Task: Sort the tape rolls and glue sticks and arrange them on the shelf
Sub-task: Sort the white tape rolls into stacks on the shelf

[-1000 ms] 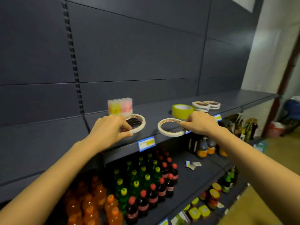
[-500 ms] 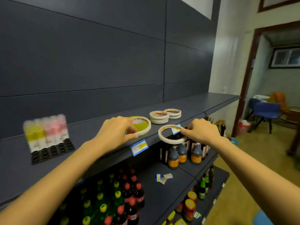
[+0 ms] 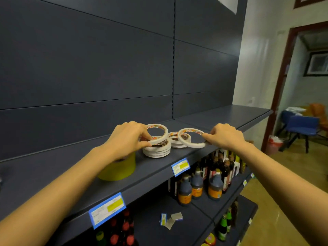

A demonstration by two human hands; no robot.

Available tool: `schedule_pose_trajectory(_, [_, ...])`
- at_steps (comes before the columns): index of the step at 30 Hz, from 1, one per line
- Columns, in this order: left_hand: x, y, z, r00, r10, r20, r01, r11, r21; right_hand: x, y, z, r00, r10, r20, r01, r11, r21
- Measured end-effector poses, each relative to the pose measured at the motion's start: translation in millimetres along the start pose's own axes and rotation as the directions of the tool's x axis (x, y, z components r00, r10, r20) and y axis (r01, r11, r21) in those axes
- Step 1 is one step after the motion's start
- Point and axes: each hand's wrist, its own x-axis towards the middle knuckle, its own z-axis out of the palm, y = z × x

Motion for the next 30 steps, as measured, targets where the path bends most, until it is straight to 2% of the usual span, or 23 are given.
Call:
schedule_pose_trajectory(9, [23.4, -6.4, 23.8, 0.994, -0.102, 0.048, 0.1, 0.994, 0.03, 82.6, -15.6, 48.7, 0.987, -0.15, 0.058, 0.148, 0.989, 0.027])
schedule_pose_trajectory(15, [38.8, 6.6, 32.4, 0.983, -0.184, 0.026, 0.182, 0.982, 0.045, 125.3, -10.6, 64.9, 0.923, -0.304, 0.238, 0.321, 0.946, -0.035])
schedule_pose_trajectory(22, [82.8, 38.3, 50.6, 0.971, -0.234, 0.036, 0.23, 0.969, 0.091, 167.1, 0.2, 47.8, 0.886, -0.452, 0.102, 0.444, 0.891, 0.09])
schedule_pose_trajectory(30, [109.4, 66.2, 77.4, 0.95, -0.296, 0.097, 0.286, 0.953, 0.102, 180.6, 1.9, 51.3, 0.82, -0.567, 0.079, 0.543, 0.814, 0.205])
